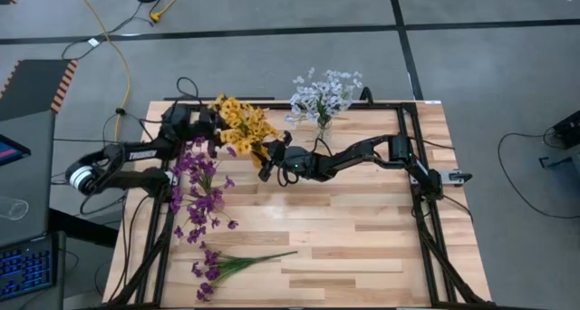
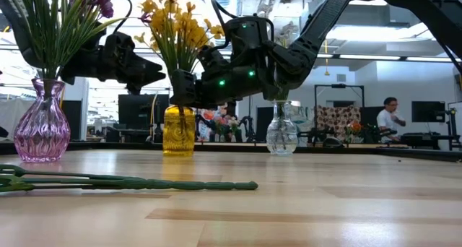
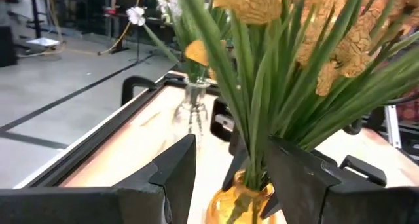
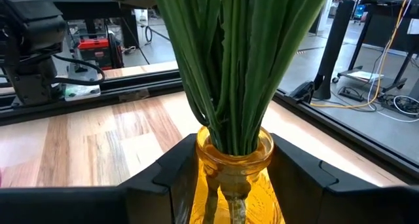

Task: Sort flowers into vase by color
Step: Adjust the yellow vase

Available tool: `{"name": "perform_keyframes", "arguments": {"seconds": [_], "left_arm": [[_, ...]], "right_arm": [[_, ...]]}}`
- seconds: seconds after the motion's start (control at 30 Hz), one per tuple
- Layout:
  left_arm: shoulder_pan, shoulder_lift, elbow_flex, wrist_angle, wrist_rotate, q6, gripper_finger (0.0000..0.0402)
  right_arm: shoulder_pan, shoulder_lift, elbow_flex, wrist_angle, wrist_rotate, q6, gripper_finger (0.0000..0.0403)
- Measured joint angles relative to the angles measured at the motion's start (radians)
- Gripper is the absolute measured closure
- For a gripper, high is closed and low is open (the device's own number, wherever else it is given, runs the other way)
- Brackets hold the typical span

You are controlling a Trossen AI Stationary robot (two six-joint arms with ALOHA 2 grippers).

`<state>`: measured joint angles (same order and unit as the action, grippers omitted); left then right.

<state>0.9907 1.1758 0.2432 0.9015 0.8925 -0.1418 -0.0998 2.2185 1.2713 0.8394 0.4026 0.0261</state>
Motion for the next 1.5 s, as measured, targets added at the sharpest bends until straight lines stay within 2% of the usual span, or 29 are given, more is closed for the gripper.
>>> {"name": "perform_keyframes", "arguments": {"seconds": [0.17, 0.5, 0.9, 1.07, 1.3, 1.5], "left_arm": [[0.025, -0.081, 0.001, -0.101, -0.001, 0.039, 0.0232], [0.062, -0.254, 0.001, -0.283, -0.016, 0.097, 0.0232], [0.089, -0.424, 0.001, -0.498, -0.016, 0.097, 0.0232], [0.089, -0.463, 0.001, -0.520, -0.016, 0.097, 0.0232], [0.089, -0.477, 0.001, -0.533, -0.016, 0.097, 0.0232], [0.089, -0.477, 0.001, -0.555, -0.016, 0.097, 0.0232]], "right_arm": [[0.000, 0.000, 0.000, 0.001, 0.000, 0.001, 0.0197], [0.002, 0.000, 0.000, -0.001, 0.000, 0.003, 0.0145], [0.011, -0.002, 0.001, -0.044, 0.000, 0.099, 0.0143], [0.017, -0.017, 0.001, -0.082, 0.000, 0.064, 0.0143], [0.016, -0.103, -0.001, -0.279, -0.001, 0.063, 0.0143], [0.016, -0.138, -0.001, -0.346, -0.002, 0.119, 0.0143]]}}
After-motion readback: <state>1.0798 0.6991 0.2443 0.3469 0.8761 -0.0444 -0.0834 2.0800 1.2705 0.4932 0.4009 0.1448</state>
